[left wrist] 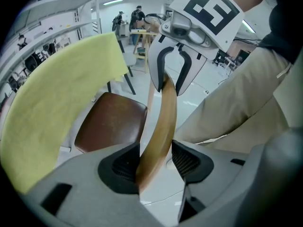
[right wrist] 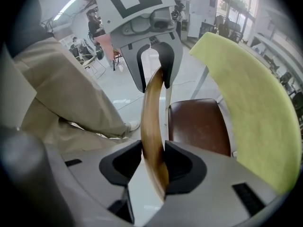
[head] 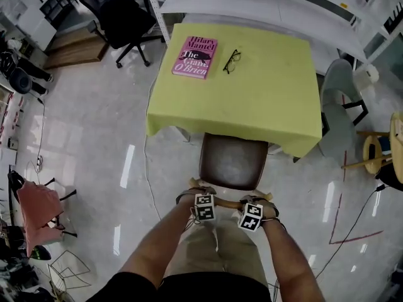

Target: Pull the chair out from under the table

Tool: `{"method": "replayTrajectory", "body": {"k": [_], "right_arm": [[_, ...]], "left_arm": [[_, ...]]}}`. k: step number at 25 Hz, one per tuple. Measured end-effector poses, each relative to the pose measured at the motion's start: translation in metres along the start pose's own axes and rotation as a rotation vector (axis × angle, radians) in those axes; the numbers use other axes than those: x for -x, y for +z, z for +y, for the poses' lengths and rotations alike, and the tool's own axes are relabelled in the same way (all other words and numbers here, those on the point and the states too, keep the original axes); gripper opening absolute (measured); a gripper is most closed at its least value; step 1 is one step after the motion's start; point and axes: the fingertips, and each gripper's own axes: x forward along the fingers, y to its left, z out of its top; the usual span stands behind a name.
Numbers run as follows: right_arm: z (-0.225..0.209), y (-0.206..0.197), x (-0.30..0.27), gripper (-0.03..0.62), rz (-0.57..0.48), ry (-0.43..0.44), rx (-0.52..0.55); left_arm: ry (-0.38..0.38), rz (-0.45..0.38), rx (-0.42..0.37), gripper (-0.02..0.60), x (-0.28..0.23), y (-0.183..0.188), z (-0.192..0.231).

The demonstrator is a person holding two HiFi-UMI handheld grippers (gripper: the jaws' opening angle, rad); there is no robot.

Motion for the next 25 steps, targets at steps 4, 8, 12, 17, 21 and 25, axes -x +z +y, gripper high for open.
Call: {"method": "replayTrajectory", "body": {"k": [4,8,12,17,21,25], "right_arm": [[0.014,0.004,-0.004,0.147,0.005,-0.018,-0.027],[0.028,0.011,-0.009,0.146,-0.001,-0.016,-0.062],[0.04,0.024,-0.013,0.143,-0.013,-0.02,-0.091],[0.052,0.026,-0.015,0.143,-0.009,-0.029,-0.123],[0.061,0.021,-0.016,0.146,0.007,-0.034,-0.118],[0.065,0.019,-0.011,0.15,0.017,-0.045,-0.106]], "left_arm": [[-0.012,-0.006,-0.026,0.202,0.001,-0.008,-0.012],[-0.009,-0.011,-0.05,0.202,0.004,-0.017,-0.017],[-0.029,-0.005,-0.081,0.202,0.008,-0.027,-0.02],[-0.043,0.0,-0.105,0.202,0.009,-0.033,-0.029],[-0.038,-0.025,-0.088,0.202,0.007,-0.033,-0.044],[-0.042,-0.045,-0.068,0.199,0.01,-0.032,-0.056]]}}
